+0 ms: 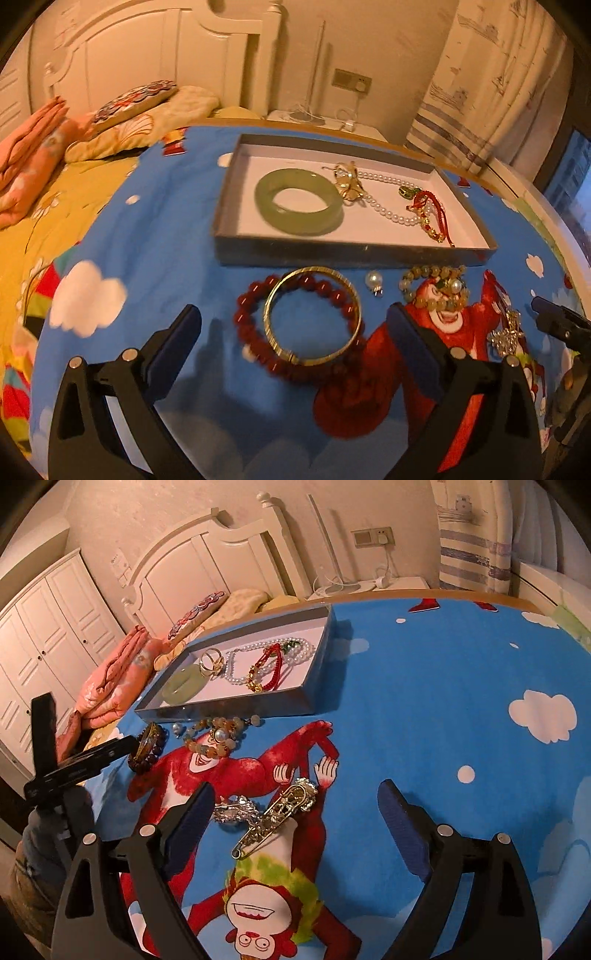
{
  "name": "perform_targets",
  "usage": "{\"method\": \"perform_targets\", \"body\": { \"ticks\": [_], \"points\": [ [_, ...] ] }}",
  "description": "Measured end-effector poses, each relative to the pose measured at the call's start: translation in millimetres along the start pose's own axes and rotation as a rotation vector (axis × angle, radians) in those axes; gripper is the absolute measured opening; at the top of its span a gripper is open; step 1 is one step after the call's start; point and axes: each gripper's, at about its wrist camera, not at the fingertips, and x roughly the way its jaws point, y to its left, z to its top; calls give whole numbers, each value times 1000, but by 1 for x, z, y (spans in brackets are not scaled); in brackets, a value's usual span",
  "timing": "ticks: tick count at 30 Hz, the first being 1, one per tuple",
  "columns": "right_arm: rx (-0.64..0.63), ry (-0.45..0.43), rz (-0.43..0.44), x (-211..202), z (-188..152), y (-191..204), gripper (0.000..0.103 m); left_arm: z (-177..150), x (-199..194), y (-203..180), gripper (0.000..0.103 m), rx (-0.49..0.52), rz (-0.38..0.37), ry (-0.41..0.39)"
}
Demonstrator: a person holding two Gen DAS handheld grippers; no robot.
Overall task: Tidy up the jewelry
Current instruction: 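Move the left tool to the gold bangle beside the red bead bracelet, then grasp the gold bangle with the left tool while the right tool grasps the dark red bead bracelet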
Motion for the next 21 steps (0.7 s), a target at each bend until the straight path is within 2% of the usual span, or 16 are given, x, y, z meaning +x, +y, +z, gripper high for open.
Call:
{"method": "perform_targets", "body": {
  "ticks": [3,6,8,10,11,17,21],
  "points": [
    [2,3,6,0,0,0,86,10,12,-8,94,45,-5,13],
    [6,-3,15,-2,2,0,86,19,28,-15,83,89,0,42],
    [7,-7,19,-3,3,1,86,20,35,-19,67,112,14,53],
    [-1,-12,26,-6,4,4,86,19,33,-20,62,125,-4,40],
    [-8,-15,29,-7,5,6,86,19,31,-20,54,134,-19,26],
    [-68,-15,72,-8,8,35,87,10,2,-23,53,151,-44,-50],
    [-134,23,134,6,8,73,87,2,-24,-14,51,134,-35,-82]
  ]
}}
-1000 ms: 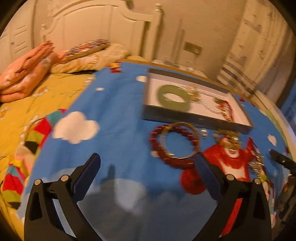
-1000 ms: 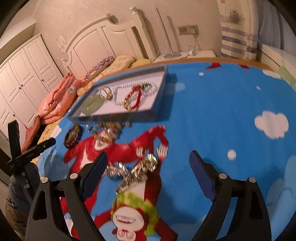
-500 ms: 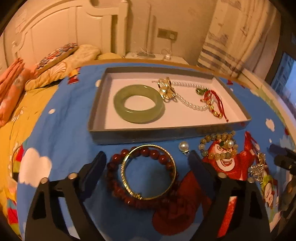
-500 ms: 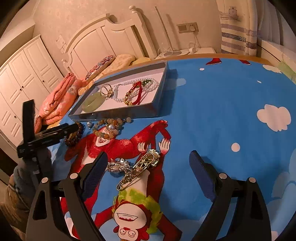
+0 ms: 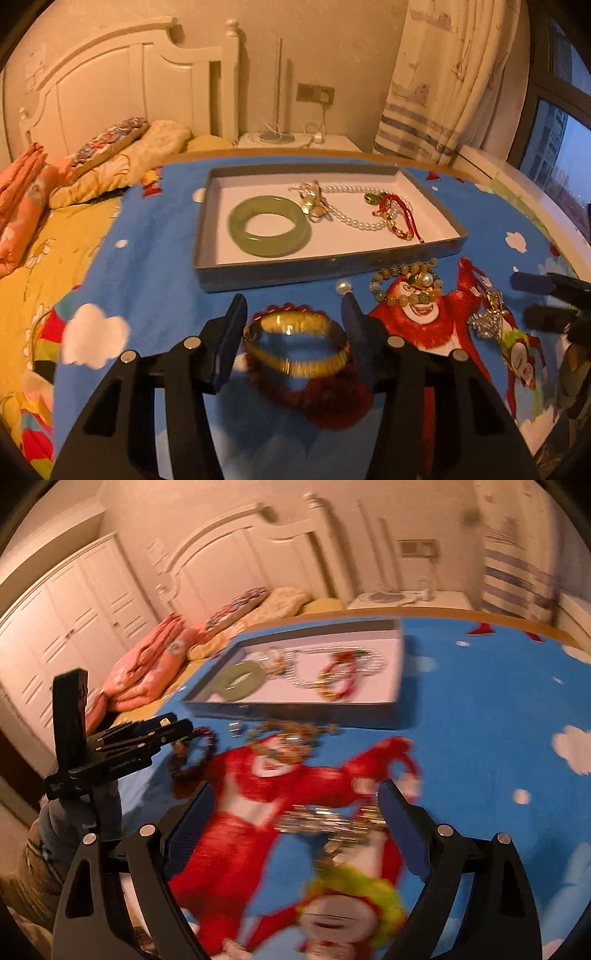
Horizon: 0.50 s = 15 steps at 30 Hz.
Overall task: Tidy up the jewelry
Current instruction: 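Grasp the gold bangle with the left tool while the right tool grasps the dark red bead bracelet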
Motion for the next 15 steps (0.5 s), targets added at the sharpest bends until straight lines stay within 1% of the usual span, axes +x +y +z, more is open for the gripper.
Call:
{"method": "perform_targets", "body": {
  "ticks": [1,2,5,7,9,10,11,12,13,14,15],
  "points": [
    [-24,14,14,6,0,9,87,-2,-7,3,44,3,12,-1],
    [-52,28,24,12,1,20,87,-5,-13,7,20,8,30,5],
    [-153,84,68,37,2,55,87,-15,-23,26,20,-10,59,48],
    [-211,117,79,57,3,75,86,-24,-25,48,20,-56,92,65],
    [-242,147,70,76,6,87,86,-32,-25,65,29,-113,90,86],
    [-249,166,57,84,8,89,86,-36,-26,75,39,-151,84,88],
    [-260,181,41,90,12,92,86,-38,-27,81,45,-172,79,86],
    [-269,184,37,92,13,94,86,-42,-29,85,46,-190,69,85],
    [-277,183,40,92,13,95,86,-44,-31,87,52,-201,51,80],
    [-282,183,46,93,13,97,86,-46,-33,88,60,-203,37,75],
    [-291,185,43,93,13,98,86,-48,-35,86,65,-202,9,67]
  ]
}}
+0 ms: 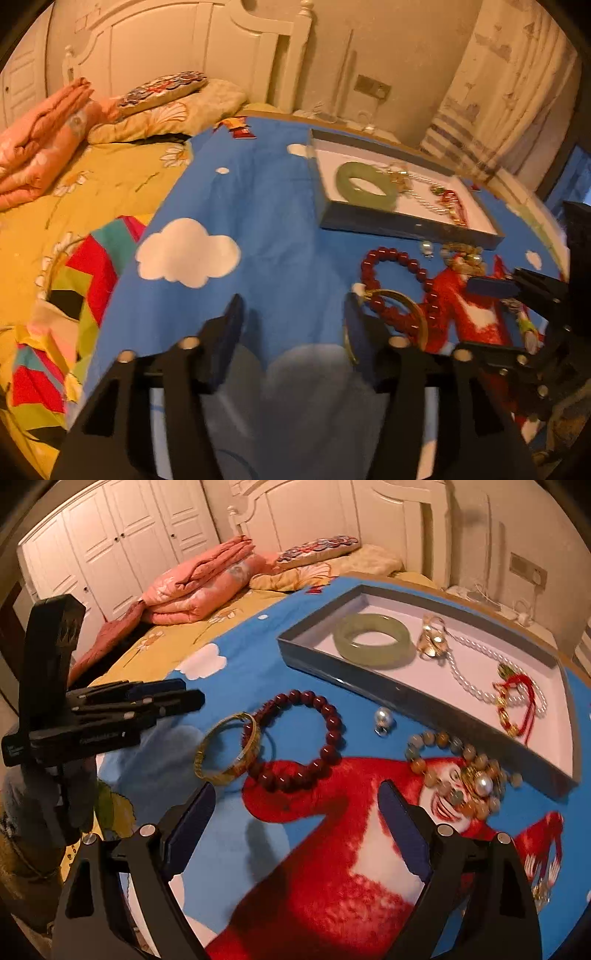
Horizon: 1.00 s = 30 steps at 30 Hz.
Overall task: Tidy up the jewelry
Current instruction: 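Grasp the gold bangle with the left tool while the right tool grasps the dark red bead bracelet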
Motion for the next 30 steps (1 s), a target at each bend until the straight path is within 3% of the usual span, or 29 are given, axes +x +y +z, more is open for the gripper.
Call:
{"method": "perform_targets", "body": {
  "ticks": [2,5,8,12,13,15,16,17,24,27,30],
  "points": [
    [-2,1,-34,-1,-1,-1,86,-3,-1,-5,80,13,-58,-1],
    [15,4,-50,-7,-8,-8,86,-5,3,-21,92,59,-146,24],
    [-3,18,-76,-17,-20,-10,86,-10,17,-34,93,93,-169,68],
    [14,36,-102,-25,-32,-17,86,-11,27,-47,92,147,-134,90],
    [16,35,-103,-26,-33,-17,86,-11,27,-49,92,157,-127,93],
    [7,34,-105,-25,-30,-15,86,-12,29,-51,77,181,-95,89],
    [-3,35,-100,-23,-28,-13,86,-12,29,-52,61,194,-73,83],
    [-15,38,-90,-19,-26,-9,86,-12,26,-49,58,189,-70,79],
    [-85,87,-16,20,-1,15,87,-21,-2,-2,58,48,-21,30],
    [-98,84,-18,36,16,21,88,-28,-9,17,58,22,29,34],
    [-132,86,-42,52,32,27,90,-33,-14,25,59,12,27,24]
  ]
}}
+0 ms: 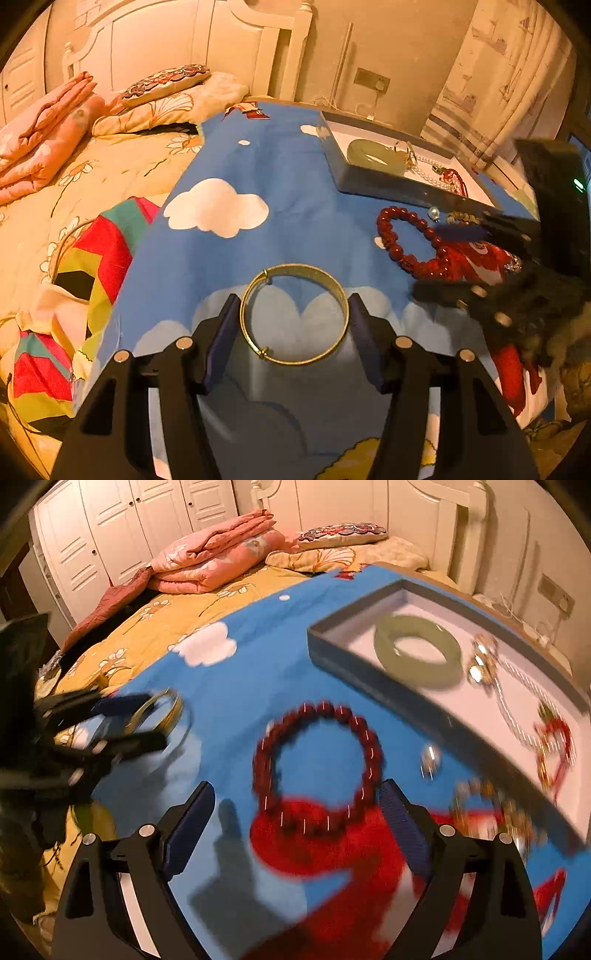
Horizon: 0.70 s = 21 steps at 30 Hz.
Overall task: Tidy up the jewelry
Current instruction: 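Grasp the gold bangle with the left tool while the right tool grasps the dark red bead bracelet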
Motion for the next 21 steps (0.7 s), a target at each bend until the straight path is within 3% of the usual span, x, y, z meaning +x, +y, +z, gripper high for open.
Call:
{"method": "perform_targets", "body": {
  "ticks": [2,4,6,7,12,14,16,21],
  "points": [
    [-36,4,-43,6,5,6,85,-1,0,-3,73,12,-8,-6],
    [-56,-22,-51,3,2,10,69,-3,3,-11,81,40,7,-14],
    [-47,-46,-52,-4,-1,8,33,-5,6,-21,87,77,31,-19],
    [-36,-52,-62,-7,-4,6,28,-5,10,-26,90,95,45,-19],
    [25,-83,-34,-23,-23,-3,25,-6,14,-35,88,130,83,-18],
    [55,-110,2,-29,-26,-6,19,-6,13,-34,69,113,105,-37],
    [92,-133,45,-38,-27,-8,17,-6,12,-31,58,105,127,-52],
    [82,-121,22,-40,-29,-8,18,-6,11,-27,58,92,114,-59]
  ]
}}
